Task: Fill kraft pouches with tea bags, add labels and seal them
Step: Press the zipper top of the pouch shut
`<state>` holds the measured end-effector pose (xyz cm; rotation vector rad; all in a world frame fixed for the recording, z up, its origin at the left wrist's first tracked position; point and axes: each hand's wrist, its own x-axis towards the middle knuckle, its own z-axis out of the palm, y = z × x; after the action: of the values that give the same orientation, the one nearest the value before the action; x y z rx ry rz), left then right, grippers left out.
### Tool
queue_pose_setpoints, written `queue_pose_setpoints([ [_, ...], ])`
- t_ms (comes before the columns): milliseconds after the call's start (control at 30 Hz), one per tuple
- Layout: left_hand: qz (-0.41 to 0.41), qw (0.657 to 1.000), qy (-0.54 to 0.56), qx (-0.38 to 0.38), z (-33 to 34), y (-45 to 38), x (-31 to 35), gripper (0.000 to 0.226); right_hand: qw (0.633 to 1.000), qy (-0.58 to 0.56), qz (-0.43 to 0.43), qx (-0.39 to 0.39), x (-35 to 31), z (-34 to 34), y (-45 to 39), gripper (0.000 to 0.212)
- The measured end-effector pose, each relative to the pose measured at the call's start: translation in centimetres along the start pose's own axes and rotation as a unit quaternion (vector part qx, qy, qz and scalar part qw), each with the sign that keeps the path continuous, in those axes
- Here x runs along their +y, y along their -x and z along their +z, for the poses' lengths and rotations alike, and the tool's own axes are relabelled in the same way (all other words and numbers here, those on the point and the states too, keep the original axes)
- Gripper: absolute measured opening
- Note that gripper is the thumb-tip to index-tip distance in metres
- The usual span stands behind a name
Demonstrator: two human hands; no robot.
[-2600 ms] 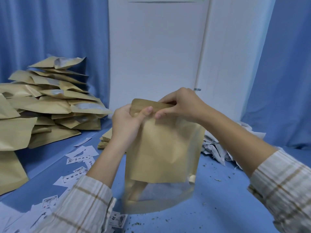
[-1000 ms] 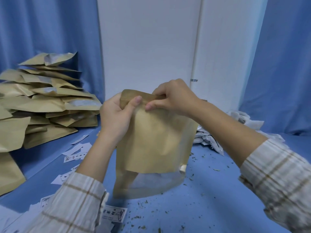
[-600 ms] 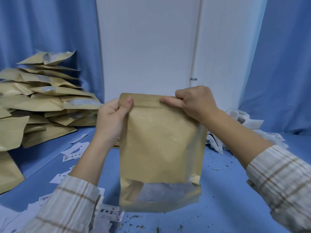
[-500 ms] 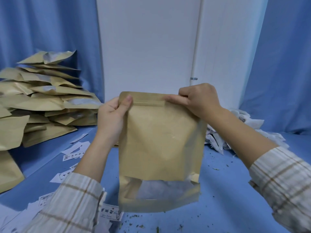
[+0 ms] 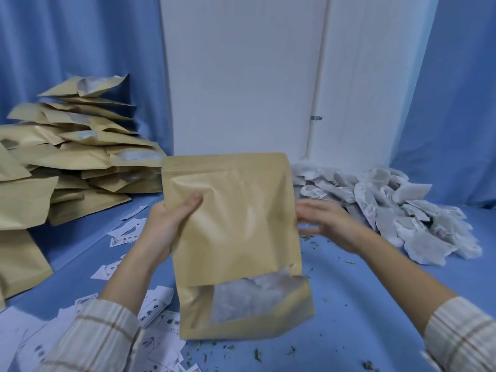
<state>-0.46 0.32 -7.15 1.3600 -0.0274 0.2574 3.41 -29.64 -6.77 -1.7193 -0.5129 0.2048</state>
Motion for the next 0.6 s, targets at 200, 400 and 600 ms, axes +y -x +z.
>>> queue_pose_setpoints([
  [200, -0.031, 0.995, 0.070, -0.061, 0.0, -1.0, 1.6, 0.053, 0.994, -0.107, 0.023, 0.013, 3.1, 3.9, 0.2, 0.028],
  [400, -0.165, 0.963, 0.023, -0.212, -2.1, 1.6, 0.6, 0.041, 0.958, -0.269, 0.037, 0.091, 2.3, 5.1, -1.0, 0.025],
  [600, -0.152, 0.930, 0.284, -0.179, -4.8, 3.8, -0.4, 0.065, 0.931, -0.346, 0.069, 0.092, 2.1, 9.3, -1.3, 0.029],
])
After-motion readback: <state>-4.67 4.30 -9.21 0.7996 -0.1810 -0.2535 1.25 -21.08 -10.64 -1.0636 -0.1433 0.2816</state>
